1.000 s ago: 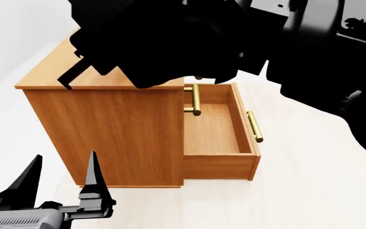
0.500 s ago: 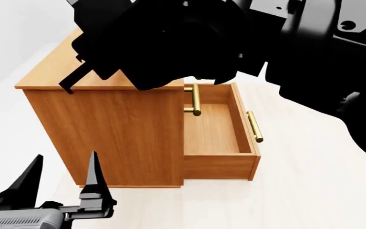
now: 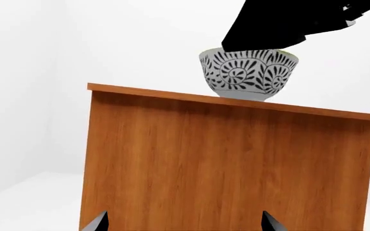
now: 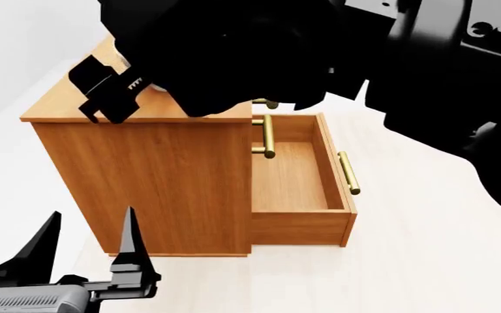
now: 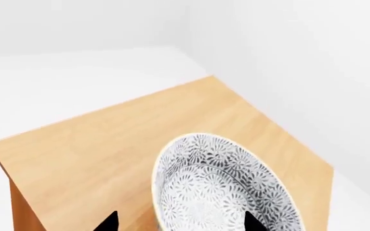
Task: Put the bowl on top of the cabinet.
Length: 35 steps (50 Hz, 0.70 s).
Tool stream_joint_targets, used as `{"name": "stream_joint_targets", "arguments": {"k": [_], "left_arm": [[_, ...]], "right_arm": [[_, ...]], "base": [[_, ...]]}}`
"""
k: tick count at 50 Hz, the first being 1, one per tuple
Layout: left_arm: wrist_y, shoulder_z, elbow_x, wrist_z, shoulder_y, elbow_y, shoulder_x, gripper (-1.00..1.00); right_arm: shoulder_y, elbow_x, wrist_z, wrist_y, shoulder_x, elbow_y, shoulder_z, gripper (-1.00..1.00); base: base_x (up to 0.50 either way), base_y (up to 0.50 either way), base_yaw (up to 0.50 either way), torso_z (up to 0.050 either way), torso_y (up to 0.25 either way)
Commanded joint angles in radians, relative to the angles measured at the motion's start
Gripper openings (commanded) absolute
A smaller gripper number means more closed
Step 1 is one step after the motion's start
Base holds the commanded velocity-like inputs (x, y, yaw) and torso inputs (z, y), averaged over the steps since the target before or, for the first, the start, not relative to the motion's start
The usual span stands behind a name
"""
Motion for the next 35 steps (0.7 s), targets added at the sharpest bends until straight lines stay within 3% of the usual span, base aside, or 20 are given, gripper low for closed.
{"name": "stream_joint_targets", "arguments": {"k": [1,28,35], "left_arm": [[0.003,0.003,0.001,-0.001,0.001,-0.002,-0.001,1.0],[0.003,0.019,0.015,-0.006,0.0,0.0,-0.003,1.0],[0.006,0.023,0.018,-0.006,-0.003,-0.007,-0.002,1.0]], "right_arm": [[0.014,0.004,-0.011,-0.011,0.0,0.019,0.001,1.0],[0.239,0.101,-0.073,-0.071,0.0,0.109,0.004,1.0],[0.252,0.075,-0.03,-0.046,0.059,0.065,0.1,1.0]], "base": [[0.0,0.0,0.0,0.0,0.0],[0.0,0.0,0.0,0.0,0.0],[0.0,0.0,0.0,0.0,0.0]]}}
